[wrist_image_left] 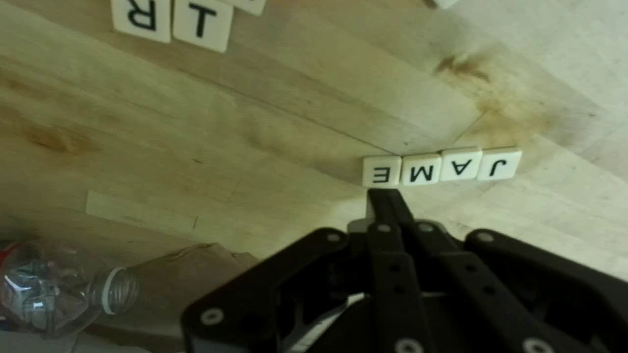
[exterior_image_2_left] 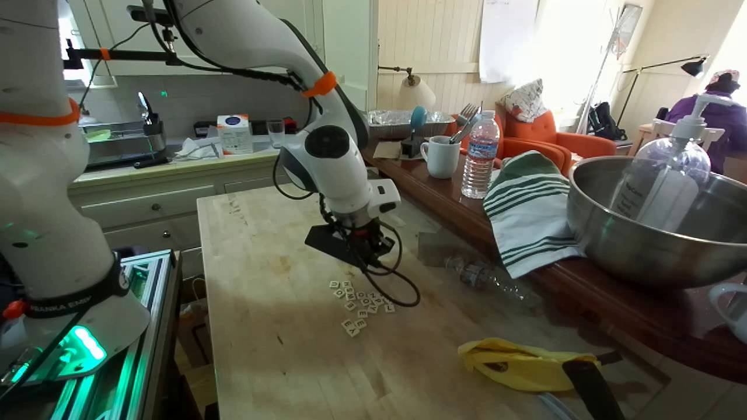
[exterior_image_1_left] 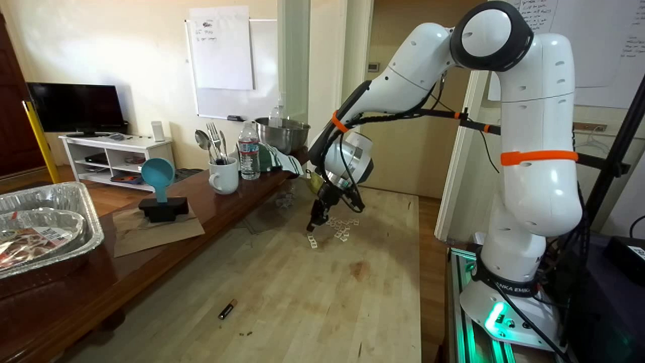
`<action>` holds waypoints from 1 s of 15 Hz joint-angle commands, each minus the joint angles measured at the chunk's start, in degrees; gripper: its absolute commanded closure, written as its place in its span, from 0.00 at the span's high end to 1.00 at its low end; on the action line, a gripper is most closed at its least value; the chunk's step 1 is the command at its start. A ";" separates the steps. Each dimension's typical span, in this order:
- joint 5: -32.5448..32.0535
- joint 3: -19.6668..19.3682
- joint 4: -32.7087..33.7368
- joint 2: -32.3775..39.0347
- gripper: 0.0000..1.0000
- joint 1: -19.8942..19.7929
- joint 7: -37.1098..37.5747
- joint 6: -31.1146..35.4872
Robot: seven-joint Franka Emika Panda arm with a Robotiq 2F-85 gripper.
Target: Move two letter tiles to the left.
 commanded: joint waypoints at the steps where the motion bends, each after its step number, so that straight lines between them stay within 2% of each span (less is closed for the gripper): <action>1: 1.99 0.55 -1.71 -2.77 0.00 -0.45 -3.07 -0.74; 8: 1.00 0.54 -3.17 -5.49 0.00 -0.29 -3.84 -1.02; 15: -2.41 -0.72 -6.80 -8.97 0.00 -0.04 -0.30 1.38</action>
